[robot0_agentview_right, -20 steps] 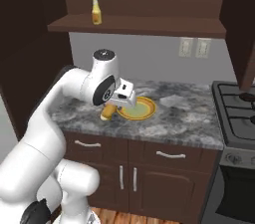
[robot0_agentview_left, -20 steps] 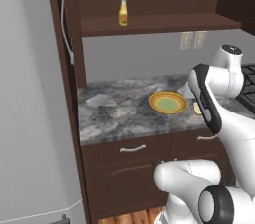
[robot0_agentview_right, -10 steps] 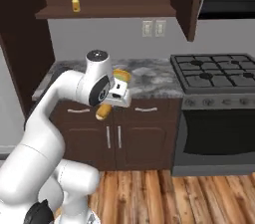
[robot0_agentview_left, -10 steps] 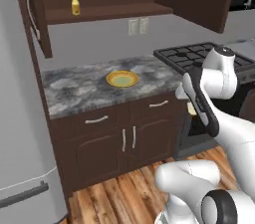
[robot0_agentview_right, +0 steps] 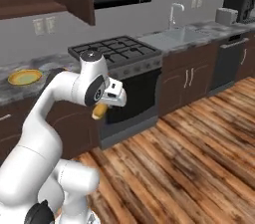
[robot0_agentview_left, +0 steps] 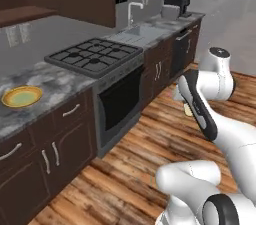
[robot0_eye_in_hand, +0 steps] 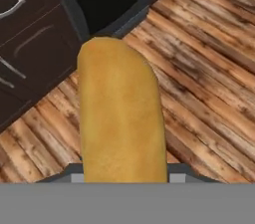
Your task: Move the hot dog bun to the plate on the dining table and place the condiment next to that plate. Then navigate to the fridge and take the sausage and place it on the plate as well.
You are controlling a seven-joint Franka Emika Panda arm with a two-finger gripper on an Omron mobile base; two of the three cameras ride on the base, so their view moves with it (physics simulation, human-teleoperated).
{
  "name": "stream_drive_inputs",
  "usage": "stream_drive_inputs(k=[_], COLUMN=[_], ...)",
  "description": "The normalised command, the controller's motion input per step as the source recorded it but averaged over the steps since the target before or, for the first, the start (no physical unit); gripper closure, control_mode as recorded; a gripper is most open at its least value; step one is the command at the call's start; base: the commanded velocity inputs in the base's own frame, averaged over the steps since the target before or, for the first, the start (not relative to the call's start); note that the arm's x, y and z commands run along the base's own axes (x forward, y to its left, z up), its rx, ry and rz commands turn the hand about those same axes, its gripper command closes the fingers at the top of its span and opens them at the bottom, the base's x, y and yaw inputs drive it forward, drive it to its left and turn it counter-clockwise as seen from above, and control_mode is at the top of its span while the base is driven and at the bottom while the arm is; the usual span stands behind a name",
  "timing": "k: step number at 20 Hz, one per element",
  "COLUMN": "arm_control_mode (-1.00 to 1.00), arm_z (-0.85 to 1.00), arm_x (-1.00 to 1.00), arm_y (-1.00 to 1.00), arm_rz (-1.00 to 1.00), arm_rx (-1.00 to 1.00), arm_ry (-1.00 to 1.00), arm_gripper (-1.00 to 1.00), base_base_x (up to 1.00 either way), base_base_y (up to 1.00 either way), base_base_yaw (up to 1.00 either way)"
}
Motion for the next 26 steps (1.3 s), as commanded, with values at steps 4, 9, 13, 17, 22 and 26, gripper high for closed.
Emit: stream_drive_inputs(k=[4,9,13,17,22,26], arm_control_mode=[1.00,1.00,1.00,1.00,1.00,1.00], arm_z=[0.00,0.00,0.00,0.00,0.00,0.00], arm_x=[0.00,0.00,0.00,0.00,0.00,0.00], arm_y=[0.00,0.00,0.00,0.00,0.00,0.00], arm_rz=[0.00,0.00,0.00,0.00,0.00,0.00], arm_rx=[0.00,0.00,0.00,0.00,0.00,0.00], arm_ry=[0.00,0.00,0.00,0.00,0.00,0.00], arm_gripper=[1.00,1.00,1.00,1.00,1.00,1.00], base_base_x=[-0.42,-0.42,-0.45,-0.50,-0.62,-0.51], base_base_y=[-0.07,-0.20,-0.22,-0.17,-0.03,-0.10], base_base_yaw=[-0.81,-0.76,-0.72,-0.67,-0.46,-0.29])
